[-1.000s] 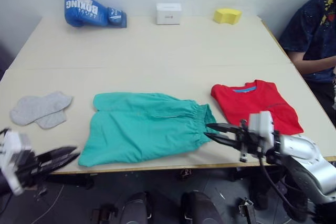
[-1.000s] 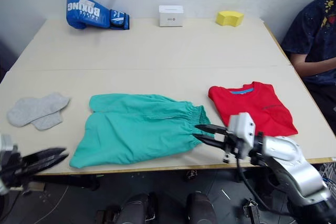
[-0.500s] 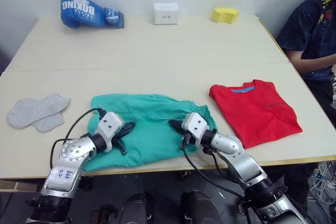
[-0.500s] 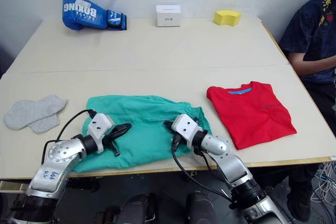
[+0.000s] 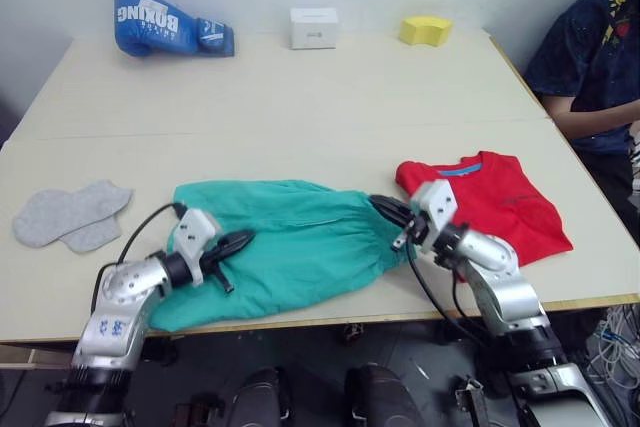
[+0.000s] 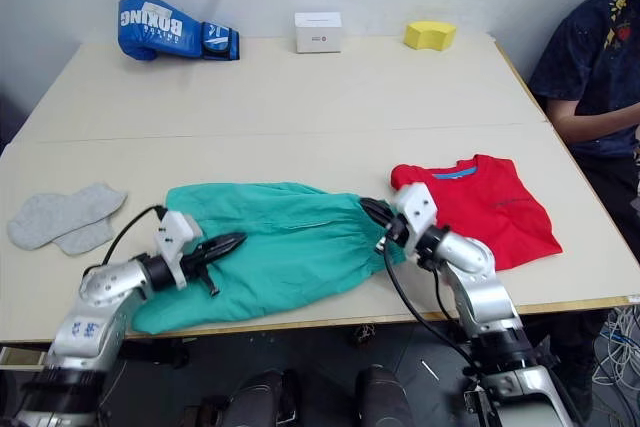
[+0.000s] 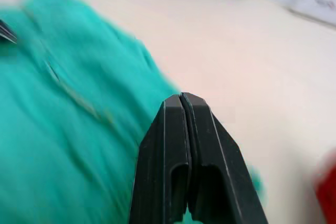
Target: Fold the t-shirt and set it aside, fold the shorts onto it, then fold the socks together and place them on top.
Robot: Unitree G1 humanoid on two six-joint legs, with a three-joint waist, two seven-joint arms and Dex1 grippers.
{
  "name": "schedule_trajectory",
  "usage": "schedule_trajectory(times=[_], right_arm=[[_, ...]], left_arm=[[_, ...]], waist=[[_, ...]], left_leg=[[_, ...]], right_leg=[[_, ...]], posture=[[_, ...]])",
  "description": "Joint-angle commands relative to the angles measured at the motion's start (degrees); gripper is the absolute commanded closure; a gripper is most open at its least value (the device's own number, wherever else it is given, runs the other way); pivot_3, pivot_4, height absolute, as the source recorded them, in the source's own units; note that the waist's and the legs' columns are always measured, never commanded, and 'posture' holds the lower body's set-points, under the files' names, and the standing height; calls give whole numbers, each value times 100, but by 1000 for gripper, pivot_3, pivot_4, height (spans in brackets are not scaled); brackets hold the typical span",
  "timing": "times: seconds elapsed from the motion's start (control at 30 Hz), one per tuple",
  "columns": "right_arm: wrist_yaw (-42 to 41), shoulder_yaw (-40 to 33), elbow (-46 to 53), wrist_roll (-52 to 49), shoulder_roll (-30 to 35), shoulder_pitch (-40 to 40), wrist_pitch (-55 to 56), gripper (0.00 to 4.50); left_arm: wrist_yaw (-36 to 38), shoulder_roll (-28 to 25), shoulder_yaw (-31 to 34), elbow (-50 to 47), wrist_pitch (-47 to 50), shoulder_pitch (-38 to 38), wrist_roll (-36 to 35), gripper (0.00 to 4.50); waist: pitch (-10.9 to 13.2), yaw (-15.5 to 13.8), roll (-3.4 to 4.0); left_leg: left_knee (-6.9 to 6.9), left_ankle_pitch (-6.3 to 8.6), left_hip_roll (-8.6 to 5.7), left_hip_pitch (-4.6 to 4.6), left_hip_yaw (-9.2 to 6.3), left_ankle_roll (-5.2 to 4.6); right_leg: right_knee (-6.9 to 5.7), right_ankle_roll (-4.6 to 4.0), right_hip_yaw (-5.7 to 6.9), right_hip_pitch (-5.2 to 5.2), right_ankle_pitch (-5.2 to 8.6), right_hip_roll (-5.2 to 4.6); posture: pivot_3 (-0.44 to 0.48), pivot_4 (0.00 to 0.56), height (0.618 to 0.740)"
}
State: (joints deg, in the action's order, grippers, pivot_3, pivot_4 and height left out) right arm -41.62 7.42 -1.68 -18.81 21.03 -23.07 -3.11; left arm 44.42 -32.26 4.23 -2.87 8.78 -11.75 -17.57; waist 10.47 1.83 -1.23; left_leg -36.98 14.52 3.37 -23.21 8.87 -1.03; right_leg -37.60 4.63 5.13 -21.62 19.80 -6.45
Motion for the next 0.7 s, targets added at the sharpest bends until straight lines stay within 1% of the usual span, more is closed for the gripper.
schedule_trajectory(times=[0.03, 0.1, 0.17, 0.3, 0.37, 0.43, 0.5, 0.57, 0.6, 0.67, 0.7], right_arm=[[202, 489, -120, 351, -529, -365, -202, 4486], [409, 616, -562, 745, -725, -448, -5, 4486], [579, 533, -998, 909, -833, -453, 189, 4486], [772, 207, -1661, 1016, -768, -446, 565, 4486], [732, -82, -1730, 970, -522, -338, 710, 4486], [537, -313, -1459, 758, -296, -162, 664, 4486], [205, -492, -945, 262, -219, 37, 365, 4486], [211, -804, -226, -404, -201, 246, -301, 4486], [194, -898, 44, -640, -169, 333, -593, 4147], [227, -1195, 1080, -1776, 100, 742, -1876, 3661], [389, -1379, 1501, -2287, 217, 935, -2439, 3312]], left_arm=[[56, 95, -386, 712, -254, -841, 420, 4481], [-165, 201, -592, 1293, -281, -1196, 776, 4481], [-383, 289, -664, 1759, -254, -1369, 1000, 4481], [-632, 343, -646, 2160, -136, -1385, 1182, 4481], [-676, 335, -570, 2110, -64, -1144, 1137, 4481], [-710, 319, -503, 1922, -115, -889, 1117, 4481], [-756, 367, -390, 1744, -201, -743, 1049, 4481], [-810, 514, -172, 1622, -521, -734, 862, 4481], [-822, 568, -105, 1575, -619, -738, 802, 4500], [-652, 666, -37, 1399, -927, -852, 611, 4500], [-518, 696, -51, 1318, -1052, -890, 533, 4500]], waist=[[0, -6, 0], [-1, -18, -1], [-1, -19, -1], [-2, -20, -3], [-2, -7, -3], [-2, -3, -3], [-2, -7, -3], [-1, 0, -1], [1, 6, 2], [3, -12, 4], [3, -19, 4]], left_leg=[[-4, 0, 0, 0, 0, 0], [-5, -1, -4, 1, 1, 1], [-5, 1, -12, -7, 2, -2], [-11, 12, -18, -18, 16, -21], [-12, 14, -23, -11, 21, -24], [-11, 14, -22, -4, 23, -24], [-6, 15, -20, 2, 20, -22], [-1, 12, -13, 3, 16, -15], [1, 10, -11, 3, 14, -13], [6, 15, -4, 1, 12, -23], [10, 17, -3, -2, 7, -26]], right_leg=[[-2, 0, 2, 1, 0, 1], [-2, 0, 5, 2, 0, 2], [-1, 0, 7, -1, 0, 0], [-1, 8, 14, -6, -4, -3], [11, 9, 13, -2, -4, -9], [10, 11, 8, 1, -5, -11], [11, 11, -10, 6, -5, -13], [11, 11, -15, 5, -5, -10], [10, 11, -15, 3, -5, -9], [10, 10, -14, 0, -5, -6], [11, 9, -12, -3, -4, -6]], posture=[[0, 150, 740], [0, 150, 740], [0, 150, 740], [0, 150, 740], [0, 150, 740], [0, 150, 740], [0, 150, 740], [0, 150, 740], [0, 150, 740], [0, 150, 740], [0, 150, 740]])
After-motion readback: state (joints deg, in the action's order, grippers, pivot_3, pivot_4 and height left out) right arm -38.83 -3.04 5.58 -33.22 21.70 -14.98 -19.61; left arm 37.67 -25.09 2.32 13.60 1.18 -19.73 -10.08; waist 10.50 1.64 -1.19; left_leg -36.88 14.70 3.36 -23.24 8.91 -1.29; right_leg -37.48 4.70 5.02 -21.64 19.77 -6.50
